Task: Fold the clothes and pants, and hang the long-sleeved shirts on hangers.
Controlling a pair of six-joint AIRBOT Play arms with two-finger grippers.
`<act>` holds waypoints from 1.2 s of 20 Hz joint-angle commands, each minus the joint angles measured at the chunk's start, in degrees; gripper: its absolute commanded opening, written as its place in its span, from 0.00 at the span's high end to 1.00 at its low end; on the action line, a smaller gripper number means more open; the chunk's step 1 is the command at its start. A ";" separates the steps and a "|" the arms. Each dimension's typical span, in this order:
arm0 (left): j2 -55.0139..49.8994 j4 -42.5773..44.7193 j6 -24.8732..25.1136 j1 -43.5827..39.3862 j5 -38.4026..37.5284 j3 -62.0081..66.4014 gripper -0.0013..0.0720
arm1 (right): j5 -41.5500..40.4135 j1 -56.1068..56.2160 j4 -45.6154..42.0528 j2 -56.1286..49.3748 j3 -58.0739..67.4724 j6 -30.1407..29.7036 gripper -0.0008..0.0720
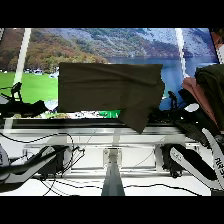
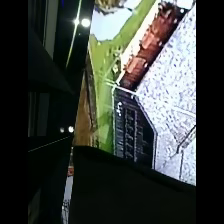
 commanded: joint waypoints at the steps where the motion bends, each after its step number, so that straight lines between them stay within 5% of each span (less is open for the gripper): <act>1: -3.89 -9.14 6.16 0.07 -0.72 -0.04 0.57 | 0.50 0.00 0.98 0.04 0.66 -0.96 0.98; 8: -11.89 -11.47 9.97 0.07 -0.72 -0.04 0.57 | 0.55 0.00 1.77 0.04 0.66 -0.90 0.97; 14: -14.40 -11.47 19.02 0.07 -0.59 -0.02 0.57 | 0.52 0.00 3.74 0.04 0.66 -0.92 0.97; 17: -14.40 -11.50 22.80 0.07 -0.74 -0.02 0.70 | 0.81 0.00 4.02 0.04 1.38 -0.90 0.97; 24: -14.40 -11.74 25.03 0.07 -3.04 0.00 0.74 | 1.27 0.00 4.09 0.04 4.28 -0.92 0.97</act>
